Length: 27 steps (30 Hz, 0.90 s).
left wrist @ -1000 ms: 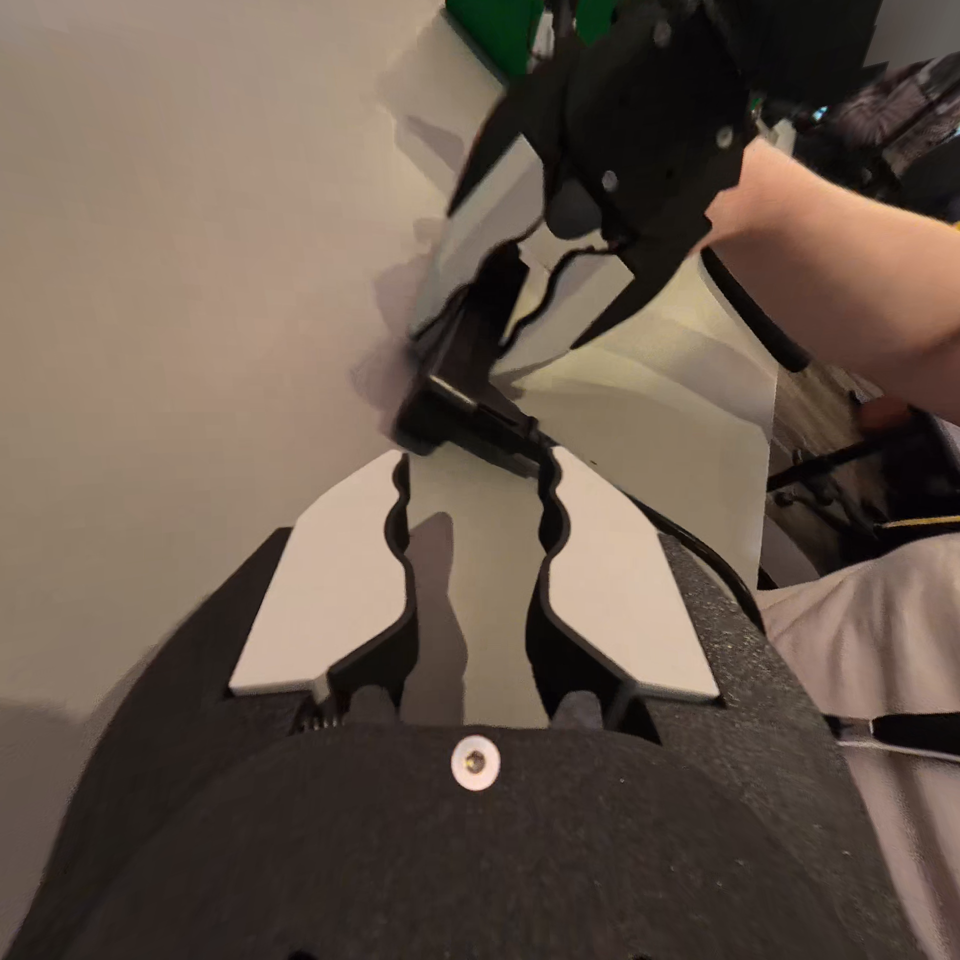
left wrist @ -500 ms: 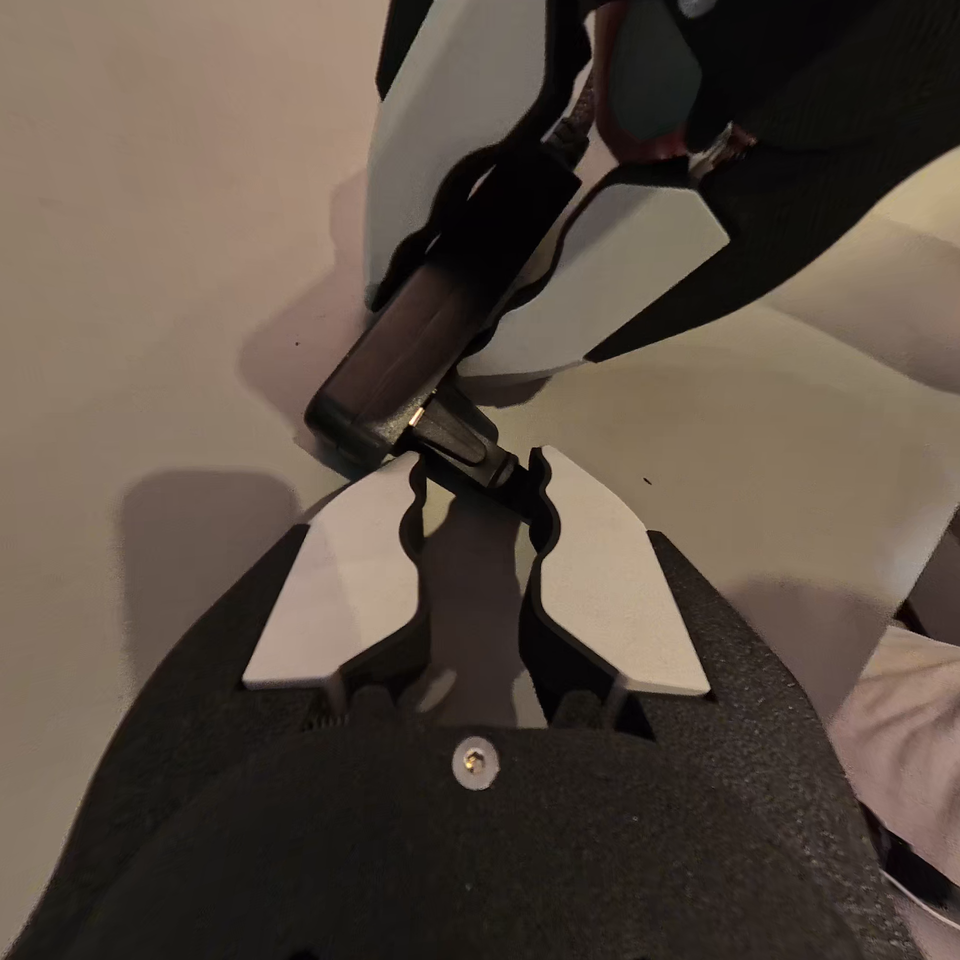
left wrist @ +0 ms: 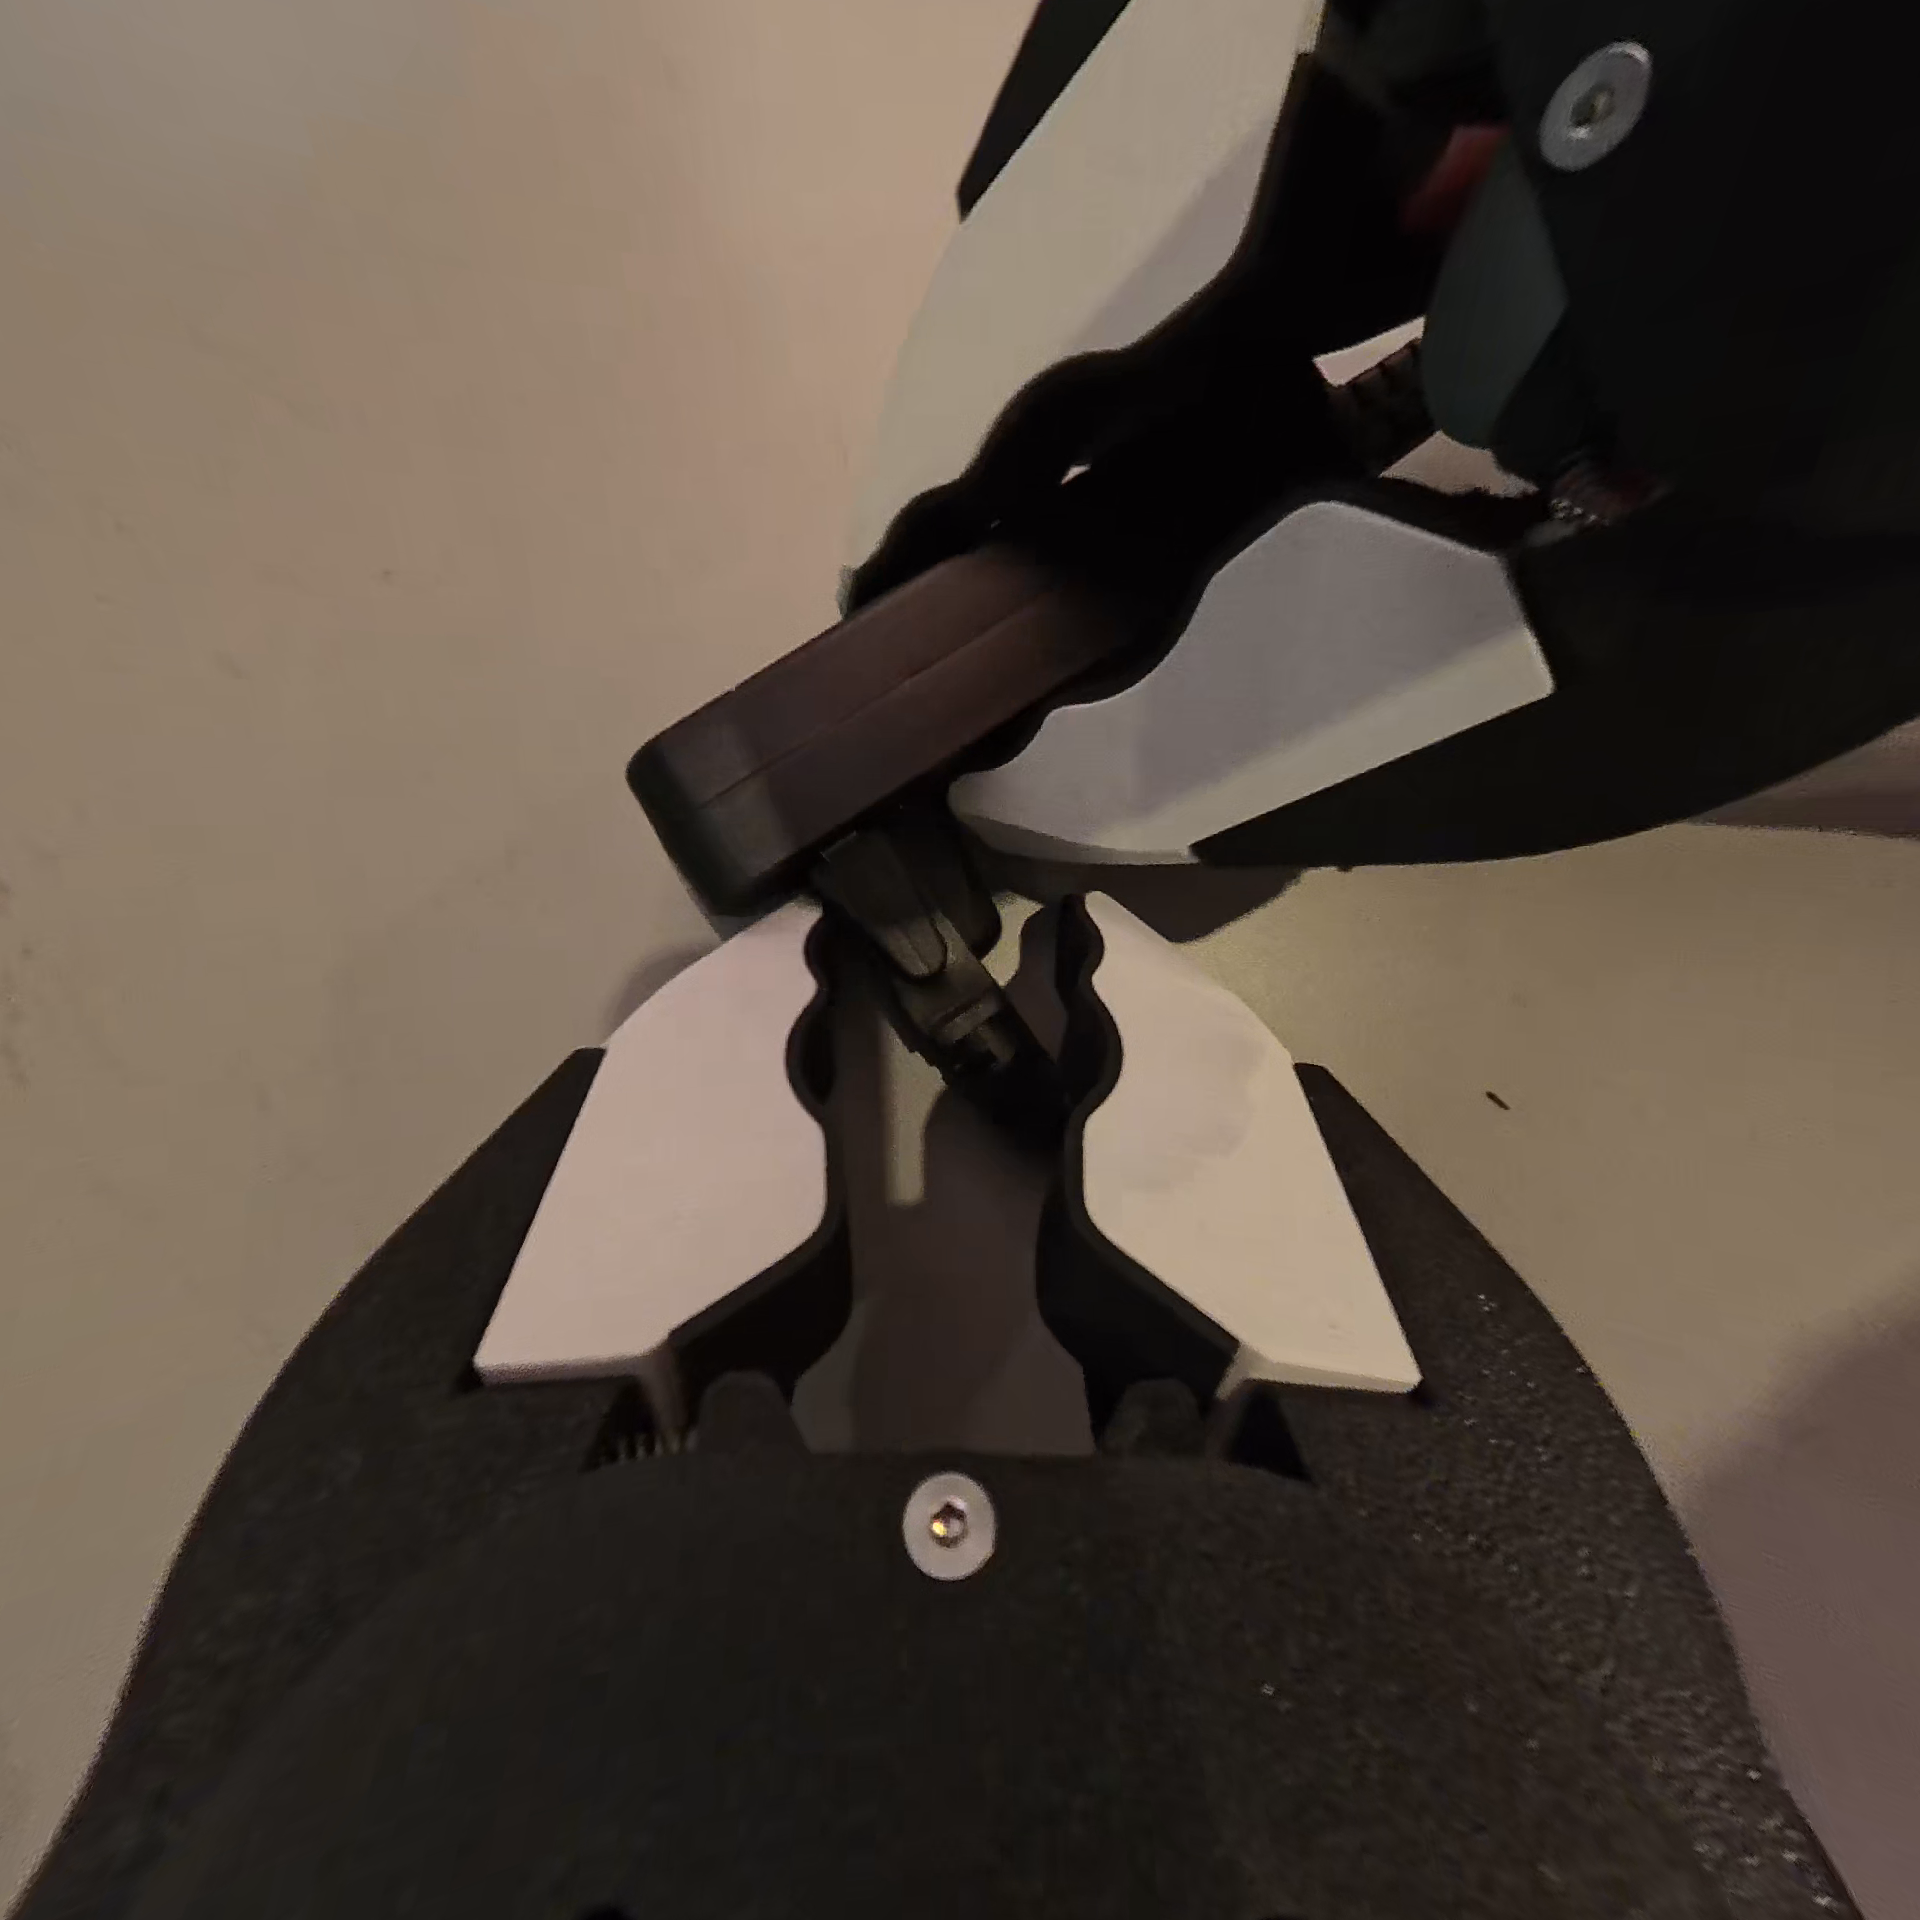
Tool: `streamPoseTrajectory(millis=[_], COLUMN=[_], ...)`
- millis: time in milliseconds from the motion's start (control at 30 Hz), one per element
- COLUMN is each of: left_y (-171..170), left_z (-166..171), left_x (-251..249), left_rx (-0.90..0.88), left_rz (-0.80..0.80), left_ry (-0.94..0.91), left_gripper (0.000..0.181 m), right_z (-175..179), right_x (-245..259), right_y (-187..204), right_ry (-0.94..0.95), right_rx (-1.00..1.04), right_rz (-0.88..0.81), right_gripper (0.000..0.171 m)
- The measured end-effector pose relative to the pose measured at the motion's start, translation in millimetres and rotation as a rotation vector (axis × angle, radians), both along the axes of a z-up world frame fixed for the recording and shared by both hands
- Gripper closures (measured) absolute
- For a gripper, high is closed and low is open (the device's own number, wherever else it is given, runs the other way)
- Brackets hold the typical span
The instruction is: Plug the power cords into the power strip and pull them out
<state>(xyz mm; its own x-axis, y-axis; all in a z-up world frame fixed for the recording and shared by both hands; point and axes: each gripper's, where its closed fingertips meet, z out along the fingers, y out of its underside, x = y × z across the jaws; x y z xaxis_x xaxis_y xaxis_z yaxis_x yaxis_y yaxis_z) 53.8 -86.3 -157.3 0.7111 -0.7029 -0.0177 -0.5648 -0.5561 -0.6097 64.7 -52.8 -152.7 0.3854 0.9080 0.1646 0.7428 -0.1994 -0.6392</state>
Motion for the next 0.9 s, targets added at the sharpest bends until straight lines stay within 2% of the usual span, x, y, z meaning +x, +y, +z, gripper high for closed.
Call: streamPoseTrajectory(millis=[100,267,467,600,667,900], left_y=[4,15,19,17,17,19], left_z=[0,0,0,-1,-1,1], left_x=[-4,-11,-15,-18,-19,-21], left_rx=[-0.005,-0.112,-0.024,0.001,0.046,0.060], left_rz=[-0.015,-0.017,0.089,0.142,0.045,-0.276], left_ry=[0.030,0.065,0.012,0.041,0.091,0.079], left_gripper=[0.153,0.156,0.159,0.161,0.159,0.157], right_z=[0,-2,-2,-2,-1,-1], right_x=[0,-1,-4,-5,-5,-6], right_y=[1,11,17,18,18,16], right_ry=[0.014,0.057,0.059,0.060,0.070,0.147], right_rx=[-0.024,-0.111,-0.080,-0.067,-0.060,-0.092], right_rz=[-0.020,-0.100,-0.122,-0.122,-0.116,-0.042], right_gripper=[0.136,0.137,0.136,0.136,0.136,0.137])
